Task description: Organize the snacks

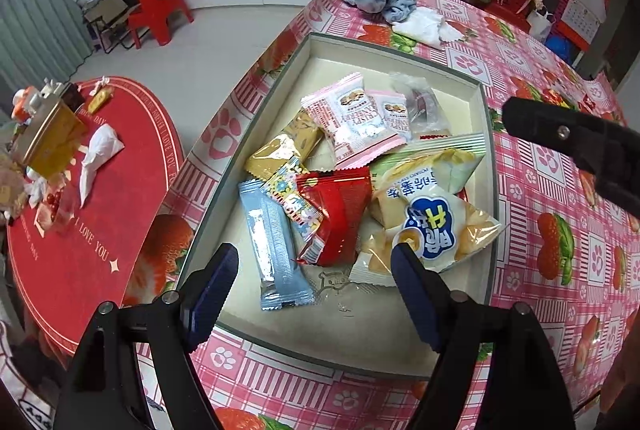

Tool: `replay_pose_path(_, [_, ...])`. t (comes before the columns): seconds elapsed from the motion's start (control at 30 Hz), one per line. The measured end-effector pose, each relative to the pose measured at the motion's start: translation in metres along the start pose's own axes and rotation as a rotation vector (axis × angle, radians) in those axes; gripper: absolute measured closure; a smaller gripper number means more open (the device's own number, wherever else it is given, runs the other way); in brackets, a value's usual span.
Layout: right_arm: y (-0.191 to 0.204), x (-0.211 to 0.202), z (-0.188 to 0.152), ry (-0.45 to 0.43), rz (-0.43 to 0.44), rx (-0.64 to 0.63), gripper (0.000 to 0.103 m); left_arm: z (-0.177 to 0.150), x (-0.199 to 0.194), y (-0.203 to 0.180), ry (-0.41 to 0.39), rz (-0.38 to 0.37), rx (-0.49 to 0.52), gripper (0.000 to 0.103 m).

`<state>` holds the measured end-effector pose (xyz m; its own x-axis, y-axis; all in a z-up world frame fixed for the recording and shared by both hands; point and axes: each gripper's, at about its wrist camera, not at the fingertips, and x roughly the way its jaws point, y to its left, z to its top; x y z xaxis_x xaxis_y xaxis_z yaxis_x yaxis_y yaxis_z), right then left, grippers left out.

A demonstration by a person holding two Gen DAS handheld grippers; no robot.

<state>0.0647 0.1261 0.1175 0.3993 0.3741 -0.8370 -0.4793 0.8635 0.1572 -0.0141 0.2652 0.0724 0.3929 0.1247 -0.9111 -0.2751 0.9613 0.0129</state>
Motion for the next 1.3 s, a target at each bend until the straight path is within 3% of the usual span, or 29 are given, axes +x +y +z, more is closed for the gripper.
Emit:
replay_pose_path(0.1, [0.0, -0.001, -0.001, -0.003, 0.0, 0.0, 0.059, 0.0, -0.002, 0.005, 0.003, -0.033, -0.026, 0.022])
replay_pose_path(1.03, [0.0, -0.006, -0.005, -0.005, -0.01, -0.009, 0.059, 0.0, -0.009, -0.007, -0.016, -0.023, 0.023, 0.022])
replay_pose_path(1.3, [-0.004, -0.011, -0.007, -0.009, -0.01, -0.005, 0.059, -0.001, -0.008, -0.008, -0.014, -0.087, 0.004, 0.021])
